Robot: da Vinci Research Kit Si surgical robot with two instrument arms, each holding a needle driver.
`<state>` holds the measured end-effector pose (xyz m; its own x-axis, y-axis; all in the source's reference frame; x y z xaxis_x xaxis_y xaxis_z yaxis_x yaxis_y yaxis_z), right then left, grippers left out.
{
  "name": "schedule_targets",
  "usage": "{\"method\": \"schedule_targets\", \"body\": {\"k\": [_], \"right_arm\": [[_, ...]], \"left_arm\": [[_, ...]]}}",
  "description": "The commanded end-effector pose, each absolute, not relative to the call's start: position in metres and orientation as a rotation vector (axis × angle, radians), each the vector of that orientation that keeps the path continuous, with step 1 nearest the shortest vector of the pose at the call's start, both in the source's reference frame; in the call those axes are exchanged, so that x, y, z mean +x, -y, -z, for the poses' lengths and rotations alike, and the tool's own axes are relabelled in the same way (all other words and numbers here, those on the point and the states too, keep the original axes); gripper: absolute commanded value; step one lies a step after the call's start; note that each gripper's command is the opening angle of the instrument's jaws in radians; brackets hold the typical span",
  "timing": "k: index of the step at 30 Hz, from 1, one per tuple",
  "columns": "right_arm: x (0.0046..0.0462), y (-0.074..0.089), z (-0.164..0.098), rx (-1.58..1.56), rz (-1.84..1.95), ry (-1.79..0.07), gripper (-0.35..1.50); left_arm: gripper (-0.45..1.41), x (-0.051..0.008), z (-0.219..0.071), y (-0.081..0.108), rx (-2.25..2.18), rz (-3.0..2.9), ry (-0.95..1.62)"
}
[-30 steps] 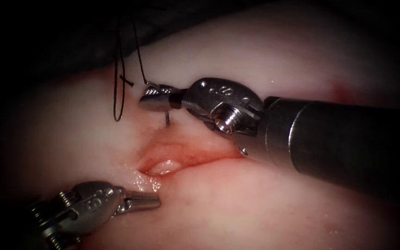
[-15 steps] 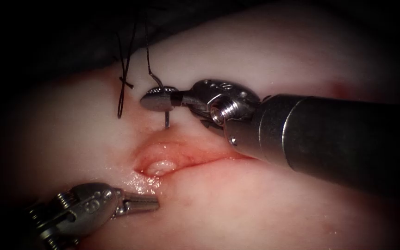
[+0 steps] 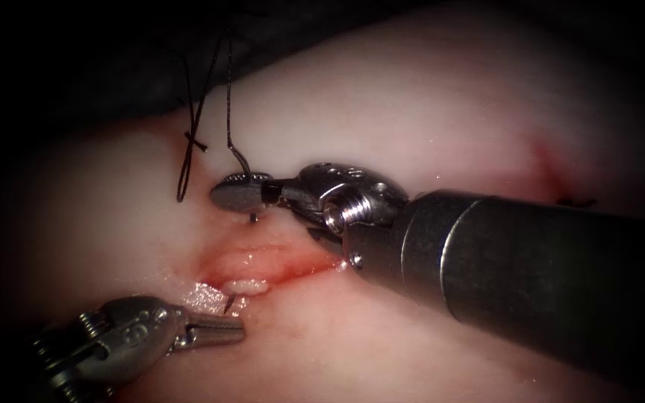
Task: Wound Closure
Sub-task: With the right gripper, insert the needle through the top of the incision.
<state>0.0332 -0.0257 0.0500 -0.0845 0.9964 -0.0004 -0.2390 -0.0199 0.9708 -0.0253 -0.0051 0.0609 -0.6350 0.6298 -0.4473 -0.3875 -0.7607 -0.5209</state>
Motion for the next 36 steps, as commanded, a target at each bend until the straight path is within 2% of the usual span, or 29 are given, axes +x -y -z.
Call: {"method": "schedule_targets", "body": {"k": [1, 11, 14, 15, 17, 21, 23, 24, 29, 36], "right_arm": [[0.0349, 0.026, -0.05, 1.009, -1.375, -1.085, -0.35], [0.0351, 0.028, -0.05, 1.056, -1.374, -1.073, -0.35], [0.0347, 0.026, -0.05, 1.053, -1.373, -1.136, -0.35], [0.0345, 0.026, -0.05, 1.055, -1.371, -1.168, -0.21], [0.034, 0.025, -0.05, 1.02, -1.34, -1.194, 0.22], [0.033, 0.023, -0.05, 0.927, -1.282, -1.229, 0.69], [0.0325, 0.022, -0.05, 0.873, -1.259, -1.24, 0.74], [0.0319, 0.021, -0.05, 0.818, -1.229, -1.251, 0.88], [0.0306, 0.019, -0.049, 0.642, -1.132, -1.258, 0.98], [0.0297, 0.018, -0.047, 0.395, -0.941, -1.207, 0.93]], "left_arm": [[-0.45, -0.0257, -0.061, 0.004, -0.844, -2.361, 0.507], [-0.45, -0.0244, -0.061, 0.004, -0.834, -2.359, 0.51], [-0.45, -0.024, -0.061, 0.004, -0.834, -2.362, 0.511], [-0.45, -0.0239, -0.061, 0.004, -0.833, -2.363, 0.51], [-0.45, -0.0236, -0.061, 0.004, -0.831, -2.364, 0.509], [-0.45, -0.0233, -0.061, 0.004, -0.828, -2.36, 0.511], [-0.45, -0.0232, -0.061, 0.004, -0.829, -2.361, 0.512], [-0.45, -0.0231, -0.061, 0.004, -0.829, -2.361, 0.513], [-0.45, -0.0228, -0.061, 0.004, -0.829, -2.363, 0.513], [-0.45, -0.0228, -0.061, 0.004, -0.826, -2.363, 0.51]]}}
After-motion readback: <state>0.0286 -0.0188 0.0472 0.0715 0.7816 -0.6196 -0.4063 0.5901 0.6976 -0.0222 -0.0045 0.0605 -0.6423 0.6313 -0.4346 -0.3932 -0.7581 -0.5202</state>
